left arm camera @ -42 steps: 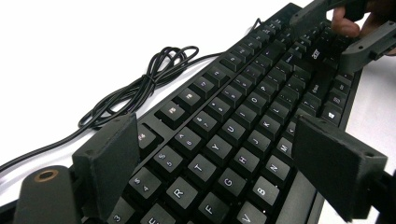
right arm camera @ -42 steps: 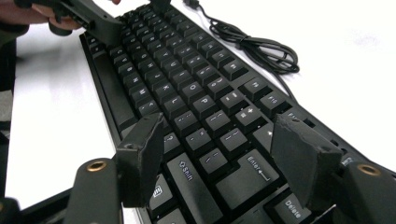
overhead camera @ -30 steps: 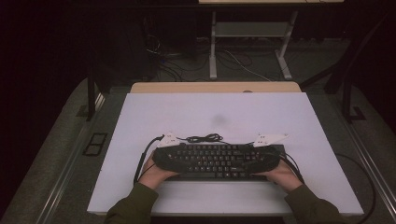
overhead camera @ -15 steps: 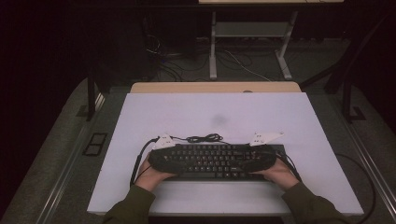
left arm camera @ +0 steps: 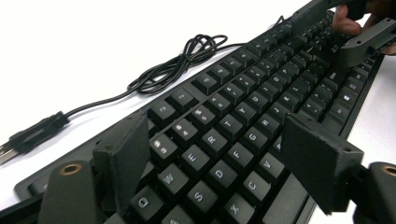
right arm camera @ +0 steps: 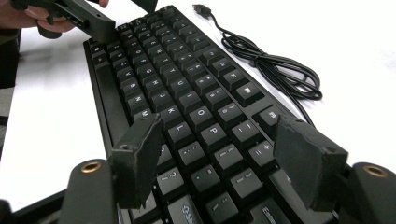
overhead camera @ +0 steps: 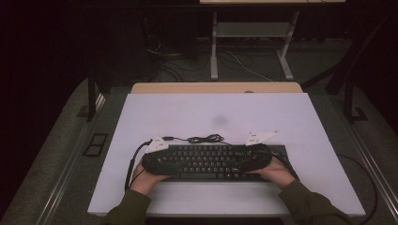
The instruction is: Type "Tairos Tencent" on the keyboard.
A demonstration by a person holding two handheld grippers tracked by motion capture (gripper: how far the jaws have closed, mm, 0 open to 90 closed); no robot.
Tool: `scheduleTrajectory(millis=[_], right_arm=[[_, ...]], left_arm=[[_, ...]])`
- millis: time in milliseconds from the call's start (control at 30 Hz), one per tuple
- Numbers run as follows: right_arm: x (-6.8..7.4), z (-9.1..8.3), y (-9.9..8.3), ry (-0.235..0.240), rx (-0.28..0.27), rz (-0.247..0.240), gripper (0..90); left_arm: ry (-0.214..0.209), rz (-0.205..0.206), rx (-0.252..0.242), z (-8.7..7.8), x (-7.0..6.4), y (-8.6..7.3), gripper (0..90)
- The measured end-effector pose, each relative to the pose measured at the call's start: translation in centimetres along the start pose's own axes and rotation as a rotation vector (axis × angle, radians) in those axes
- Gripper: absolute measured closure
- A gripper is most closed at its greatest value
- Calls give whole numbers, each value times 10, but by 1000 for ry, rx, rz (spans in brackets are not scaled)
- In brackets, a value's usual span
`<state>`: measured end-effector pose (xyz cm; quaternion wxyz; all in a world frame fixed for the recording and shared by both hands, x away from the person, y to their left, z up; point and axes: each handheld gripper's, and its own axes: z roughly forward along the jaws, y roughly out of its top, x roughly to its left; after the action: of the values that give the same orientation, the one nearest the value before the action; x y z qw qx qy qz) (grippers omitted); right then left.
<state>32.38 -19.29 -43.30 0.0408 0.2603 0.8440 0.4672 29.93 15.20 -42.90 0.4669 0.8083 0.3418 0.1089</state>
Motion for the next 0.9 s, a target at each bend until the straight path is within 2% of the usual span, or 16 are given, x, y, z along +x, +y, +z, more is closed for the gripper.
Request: scheduleTrajectory(millis=[500, 900], right_arm=[[1, 12, 7, 27, 10, -16, 316], [1, 16, 8, 31, 17, -20, 313]], left_arm=[[40, -1, -10, -14, 3, -7, 441], [72, -22, 14, -20, 6, -9, 753]])
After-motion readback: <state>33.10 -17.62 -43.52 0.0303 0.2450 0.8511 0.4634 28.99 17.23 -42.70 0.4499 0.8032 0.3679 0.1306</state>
